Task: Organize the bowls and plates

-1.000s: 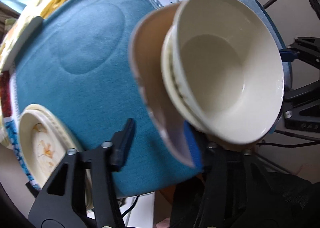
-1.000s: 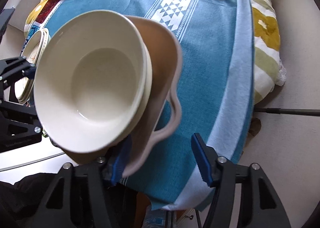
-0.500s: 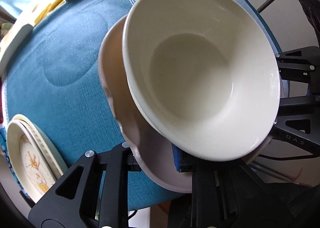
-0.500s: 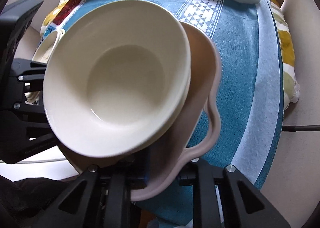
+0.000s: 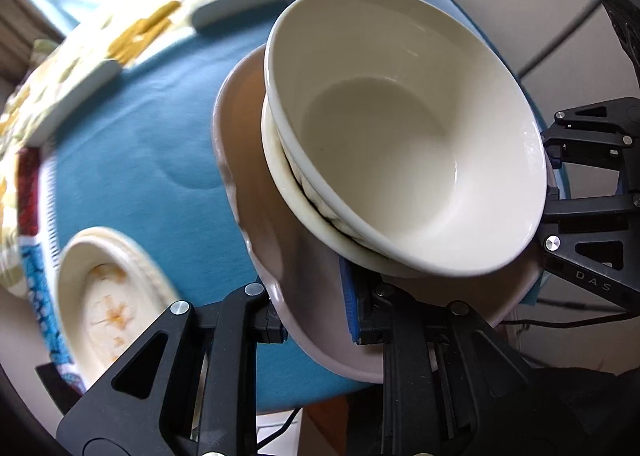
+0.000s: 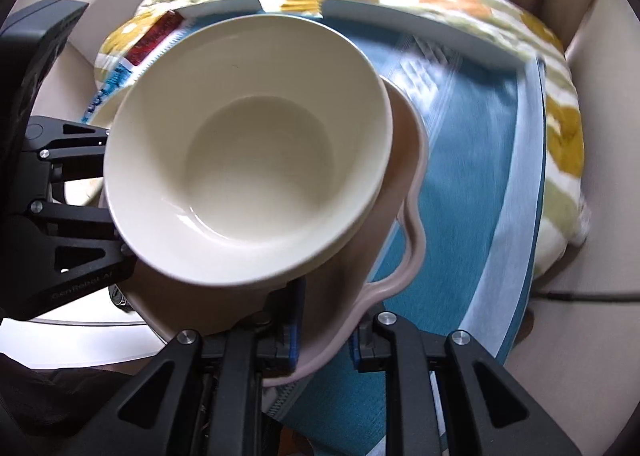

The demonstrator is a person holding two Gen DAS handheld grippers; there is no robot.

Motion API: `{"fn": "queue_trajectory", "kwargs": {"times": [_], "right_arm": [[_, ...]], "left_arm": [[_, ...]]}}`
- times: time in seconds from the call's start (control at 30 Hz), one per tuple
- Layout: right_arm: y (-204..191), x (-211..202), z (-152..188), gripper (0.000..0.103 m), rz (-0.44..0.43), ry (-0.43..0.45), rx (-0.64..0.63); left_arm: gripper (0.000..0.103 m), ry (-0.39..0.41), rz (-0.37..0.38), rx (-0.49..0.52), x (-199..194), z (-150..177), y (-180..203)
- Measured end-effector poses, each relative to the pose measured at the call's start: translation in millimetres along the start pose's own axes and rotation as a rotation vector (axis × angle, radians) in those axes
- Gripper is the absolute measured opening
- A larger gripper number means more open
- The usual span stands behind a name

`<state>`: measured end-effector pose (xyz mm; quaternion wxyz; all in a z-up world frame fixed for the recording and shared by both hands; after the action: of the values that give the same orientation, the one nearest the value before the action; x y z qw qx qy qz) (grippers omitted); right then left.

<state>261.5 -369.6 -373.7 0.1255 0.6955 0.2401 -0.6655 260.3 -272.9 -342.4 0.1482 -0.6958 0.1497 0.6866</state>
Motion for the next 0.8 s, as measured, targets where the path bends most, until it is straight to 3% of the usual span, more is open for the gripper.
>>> {"fn": "queue_trajectory", "kwargs": {"times": [0.23, 0.37, 0.57, 0.8], "right_arm": [[-56.0, -47.2, -37.9, 0.017, 0.051, 0.071, -0.117], [-95.7, -53.7, -55.8, 0.017, 0.052, 0.092, -0.149], [-152.9, -39.9, -75.4, 0.017, 0.033, 0.086, -0.126], [-209.0, -9.9, -87.8, 0.017, 0.02, 0.049, -0.048]], "left_arm": [[0.017, 0.075, -0.031, -0.07, -59.3, 27.8, -55.0], [0.017, 0.091, -0.058, -0.087, -75.4, 50.9, -97.8], [0.017, 0.072, -0.065, -0.073, -73.2, 89.0, -162.7], [0.017, 0.029, -0.029, -0.033, -41.7, 119.6, -209.5]]}}
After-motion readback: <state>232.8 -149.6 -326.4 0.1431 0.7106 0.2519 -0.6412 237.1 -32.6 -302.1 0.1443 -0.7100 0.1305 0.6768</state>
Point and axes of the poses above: each gripper's, at about its wrist camera, not at the fingertips, and x roughly the way its jaws point, y to its right, z to its underside, the point moved 8 cm from there along x, roughly the way its jaws point, and after that the axes turned 14 degrees about -y, right-handed, at the moved point
